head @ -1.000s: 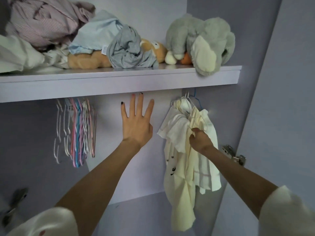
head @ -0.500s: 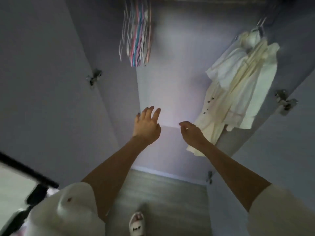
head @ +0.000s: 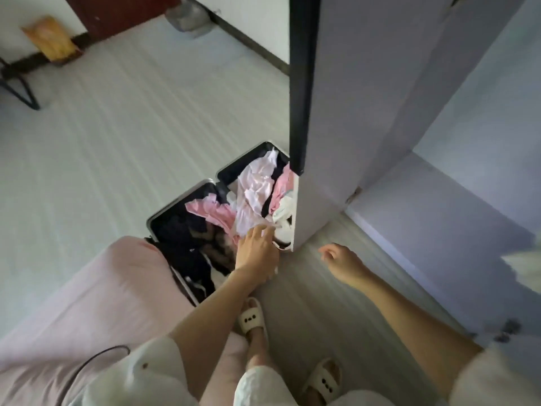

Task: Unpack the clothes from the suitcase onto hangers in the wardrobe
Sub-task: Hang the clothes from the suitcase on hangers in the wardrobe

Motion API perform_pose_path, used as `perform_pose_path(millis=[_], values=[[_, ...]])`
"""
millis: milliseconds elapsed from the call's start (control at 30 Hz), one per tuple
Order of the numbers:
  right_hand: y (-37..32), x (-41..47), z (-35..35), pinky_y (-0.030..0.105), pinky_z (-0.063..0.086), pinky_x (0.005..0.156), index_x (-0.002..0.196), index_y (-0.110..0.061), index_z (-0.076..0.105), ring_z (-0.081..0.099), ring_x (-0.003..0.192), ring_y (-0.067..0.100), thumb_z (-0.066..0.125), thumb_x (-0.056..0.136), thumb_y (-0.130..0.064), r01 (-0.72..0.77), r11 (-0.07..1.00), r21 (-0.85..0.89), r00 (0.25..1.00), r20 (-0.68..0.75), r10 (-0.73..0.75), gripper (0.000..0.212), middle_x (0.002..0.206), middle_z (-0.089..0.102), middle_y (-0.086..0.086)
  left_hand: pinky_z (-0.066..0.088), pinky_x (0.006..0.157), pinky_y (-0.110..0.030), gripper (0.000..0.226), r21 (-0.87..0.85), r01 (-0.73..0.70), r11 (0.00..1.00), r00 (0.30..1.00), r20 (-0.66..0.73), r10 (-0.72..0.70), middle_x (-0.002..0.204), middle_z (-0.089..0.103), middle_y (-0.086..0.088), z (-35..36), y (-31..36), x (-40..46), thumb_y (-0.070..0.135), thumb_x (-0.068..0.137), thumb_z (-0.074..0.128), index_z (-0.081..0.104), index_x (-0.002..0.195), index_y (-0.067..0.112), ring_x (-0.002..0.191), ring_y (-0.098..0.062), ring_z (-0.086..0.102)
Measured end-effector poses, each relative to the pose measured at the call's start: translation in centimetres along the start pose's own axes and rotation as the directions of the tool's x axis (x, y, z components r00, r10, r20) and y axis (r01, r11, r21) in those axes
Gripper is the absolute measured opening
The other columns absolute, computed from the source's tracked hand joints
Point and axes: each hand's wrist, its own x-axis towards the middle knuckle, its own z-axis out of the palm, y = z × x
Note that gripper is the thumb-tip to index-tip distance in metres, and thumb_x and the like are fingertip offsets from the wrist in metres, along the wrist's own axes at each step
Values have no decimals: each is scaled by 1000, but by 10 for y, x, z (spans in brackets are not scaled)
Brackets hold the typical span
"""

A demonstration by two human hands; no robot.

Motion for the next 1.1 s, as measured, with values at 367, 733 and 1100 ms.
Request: perform_pose_path(millis=[367,733,1100], values=[[-148,154,130,32,41,88,127,-9,49,52,115,26,30,99,-20,124,976,-180,961,265,-74,35,125,55,9,31,108,-41,46,-139,261,955,965,7,-263,146,30,-4,-27,-219,88,22,96,38,33,141,16,134,-24,28],[-78,338,263,36,40,96,134,-7,42,48,121,29,32,97,-12,57,966,-251,966,257,9,38,132,52,14,36,104,-39,48,-15,244,970,929,291,-230,150,23,-4,167,-329,209,23,97,38,29,142,15,137,-24,22],[83,475,356,35,13,115,144,6,8,13,140,34,38,94,-11,0,853,-522,977,181,110,61,152,13,20,15,114,-48,70,356,157,921,835,451,-316,157,-3,-9,364,-404,313,21,89,57,17,146,14,144,-31,-11]])
